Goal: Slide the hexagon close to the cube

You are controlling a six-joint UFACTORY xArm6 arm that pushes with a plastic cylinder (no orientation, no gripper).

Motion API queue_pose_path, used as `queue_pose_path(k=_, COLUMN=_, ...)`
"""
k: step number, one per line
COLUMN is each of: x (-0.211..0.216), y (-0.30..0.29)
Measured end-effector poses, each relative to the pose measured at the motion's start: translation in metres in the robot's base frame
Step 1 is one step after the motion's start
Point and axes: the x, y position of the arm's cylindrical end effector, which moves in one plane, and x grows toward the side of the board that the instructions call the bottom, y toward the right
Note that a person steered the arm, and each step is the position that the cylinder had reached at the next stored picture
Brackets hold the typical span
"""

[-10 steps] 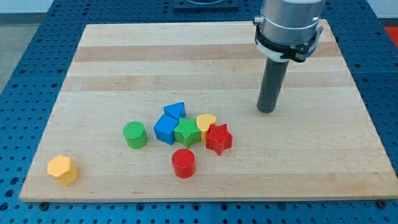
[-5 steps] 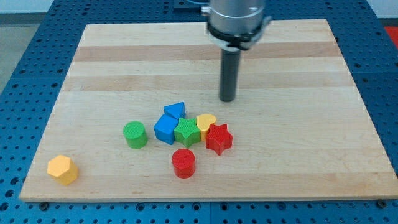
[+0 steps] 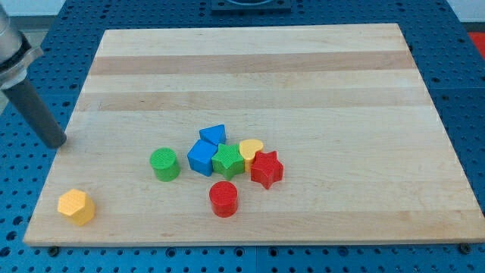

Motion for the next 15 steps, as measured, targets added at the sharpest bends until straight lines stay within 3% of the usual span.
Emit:
queue_pose_path(k=1, x=0.082, y=0.000)
queue_pose_path(k=2, x=0.102, y=0.000)
queue_pose_path(k=8, x=0.112, y=0.068)
queue_pose_path(k=11, x=0.081, y=0.128)
queue_pose_path(k=15, x=0.080, y=0.183)
